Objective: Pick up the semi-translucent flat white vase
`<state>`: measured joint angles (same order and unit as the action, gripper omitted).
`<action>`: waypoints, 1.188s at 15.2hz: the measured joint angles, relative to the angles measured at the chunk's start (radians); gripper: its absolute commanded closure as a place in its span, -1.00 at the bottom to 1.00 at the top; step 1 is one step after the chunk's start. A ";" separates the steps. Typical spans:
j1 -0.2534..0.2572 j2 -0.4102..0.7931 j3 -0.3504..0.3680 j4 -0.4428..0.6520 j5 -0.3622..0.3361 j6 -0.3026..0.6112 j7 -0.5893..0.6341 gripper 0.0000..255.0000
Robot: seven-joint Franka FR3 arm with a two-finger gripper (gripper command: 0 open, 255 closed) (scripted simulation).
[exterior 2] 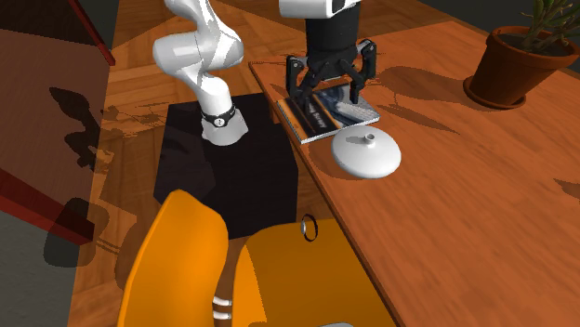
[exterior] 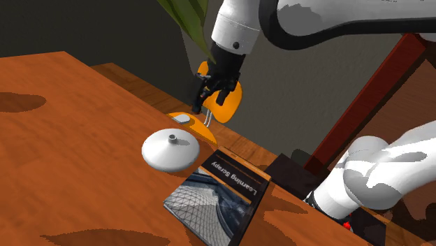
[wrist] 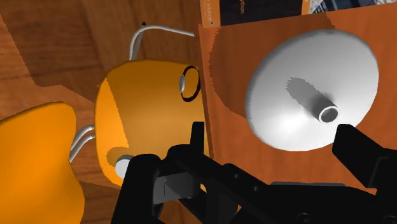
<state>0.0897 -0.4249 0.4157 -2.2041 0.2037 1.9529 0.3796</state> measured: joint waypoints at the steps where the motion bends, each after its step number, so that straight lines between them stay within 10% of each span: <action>1: 0.002 0.028 0.023 0.015 -0.004 0.014 0.025 -1.00; 15: 0.012 0.234 0.161 0.057 -0.076 0.168 0.193 -1.00; 16: 0.012 0.238 0.163 0.056 -0.078 0.173 0.195 1.00; 18: 0.012 0.242 0.164 0.055 -0.080 0.177 0.196 1.00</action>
<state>0.1017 -0.1834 0.5797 -2.1487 0.1238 2.1299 0.5758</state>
